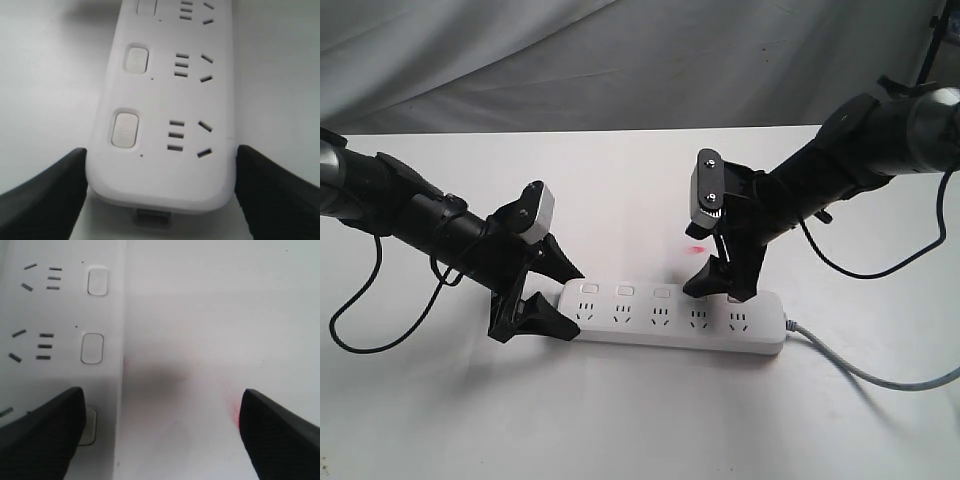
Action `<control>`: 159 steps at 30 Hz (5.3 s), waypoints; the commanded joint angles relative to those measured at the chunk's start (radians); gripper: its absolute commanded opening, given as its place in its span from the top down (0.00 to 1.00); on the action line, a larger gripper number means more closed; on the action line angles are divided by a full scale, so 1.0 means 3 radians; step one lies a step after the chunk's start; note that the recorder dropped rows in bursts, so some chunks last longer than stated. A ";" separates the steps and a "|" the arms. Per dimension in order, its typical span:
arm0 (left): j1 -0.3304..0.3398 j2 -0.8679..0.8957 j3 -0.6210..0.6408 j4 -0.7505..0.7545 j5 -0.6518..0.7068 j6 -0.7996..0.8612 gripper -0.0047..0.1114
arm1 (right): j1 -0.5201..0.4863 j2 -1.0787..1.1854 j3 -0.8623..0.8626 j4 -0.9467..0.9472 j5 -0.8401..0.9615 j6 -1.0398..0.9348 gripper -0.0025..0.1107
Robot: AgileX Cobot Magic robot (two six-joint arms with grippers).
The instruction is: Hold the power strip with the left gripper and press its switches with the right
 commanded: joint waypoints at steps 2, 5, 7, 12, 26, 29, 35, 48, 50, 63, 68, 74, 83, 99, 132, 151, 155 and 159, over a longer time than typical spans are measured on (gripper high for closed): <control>-0.0014 -0.0010 -0.0015 -0.0005 -0.0090 0.0007 0.93 | -0.0024 0.0033 0.0016 -0.0083 -0.0028 -0.0041 0.30; -0.0014 -0.0010 -0.0015 -0.0005 -0.0090 0.0007 0.93 | -0.0024 0.0033 0.0016 -0.0149 -0.0028 -0.0041 0.30; -0.0014 -0.0010 -0.0015 -0.0005 -0.0090 0.0007 0.93 | -0.0024 0.0033 0.0016 -0.0203 -0.0028 -0.0041 0.30; -0.0014 -0.0010 -0.0015 -0.0005 -0.0090 0.0007 0.93 | -0.0024 0.0063 0.0016 -0.0290 -0.0053 -0.0041 0.30; -0.0014 -0.0010 -0.0015 -0.0005 -0.0090 0.0007 0.93 | -0.0017 0.0047 0.0250 -0.0017 -0.0468 -0.0477 0.30; -0.0014 -0.0010 -0.0015 -0.0005 -0.0090 0.0007 0.93 | -0.0017 -0.0003 0.0250 -0.0017 -0.0410 -0.0467 0.30; -0.0014 -0.0010 -0.0015 -0.0005 -0.0090 0.0007 0.93 | -0.0017 -0.0218 0.0250 0.0108 -0.0159 -0.0474 0.30; -0.0014 -0.0010 -0.0015 -0.0005 -0.0090 0.0007 0.93 | -0.0017 -0.0516 0.0250 0.0167 -0.0108 -0.0197 0.30; -0.0014 -0.0010 -0.0015 -0.0005 -0.0090 0.0007 0.93 | -0.0017 -0.0516 0.0250 0.0167 -0.0126 -0.0224 0.30; -0.0014 -0.0010 -0.0015 -0.0005 -0.0090 0.0007 0.93 | -0.0045 -0.0516 0.0250 -0.0105 -0.0197 0.0088 0.30; -0.0014 -0.0010 -0.0015 -0.0005 -0.0090 0.0007 0.93 | -0.0113 -0.0516 0.0250 -0.0105 -0.0154 0.0088 0.30; -0.0014 -0.0010 -0.0015 -0.0005 -0.0090 0.0007 0.93 | -0.0193 -0.0516 0.0412 0.0038 -0.0323 -0.0173 0.30; -0.0014 -0.0010 -0.0015 -0.0005 -0.0090 0.0007 0.93 | -0.0193 -0.0516 0.0463 0.0077 -0.0305 -0.0233 0.30; -0.0014 -0.0010 -0.0015 -0.0005 -0.0090 0.0007 0.93 | -0.0321 -0.0500 0.0482 0.0090 -0.0092 -0.0221 0.30; -0.0014 -0.0010 -0.0015 -0.0005 -0.0090 0.0007 0.93 | -0.0321 -0.0359 0.0482 0.0069 -0.0170 -0.0240 0.30; -0.0014 -0.0010 -0.0015 -0.0005 -0.0090 0.0007 0.93 | -0.0321 -0.0205 0.0482 -0.0164 -0.0339 -0.0165 0.30; -0.0014 -0.0010 -0.0015 -0.0005 -0.0090 0.0007 0.93 | -0.0321 -0.0205 0.0482 -0.0365 -0.0362 -0.0065 0.30; -0.0014 -0.0010 -0.0015 -0.0005 -0.0090 0.0007 0.93 | -0.0321 -0.0205 0.0482 -0.0448 -0.0362 -0.0065 0.30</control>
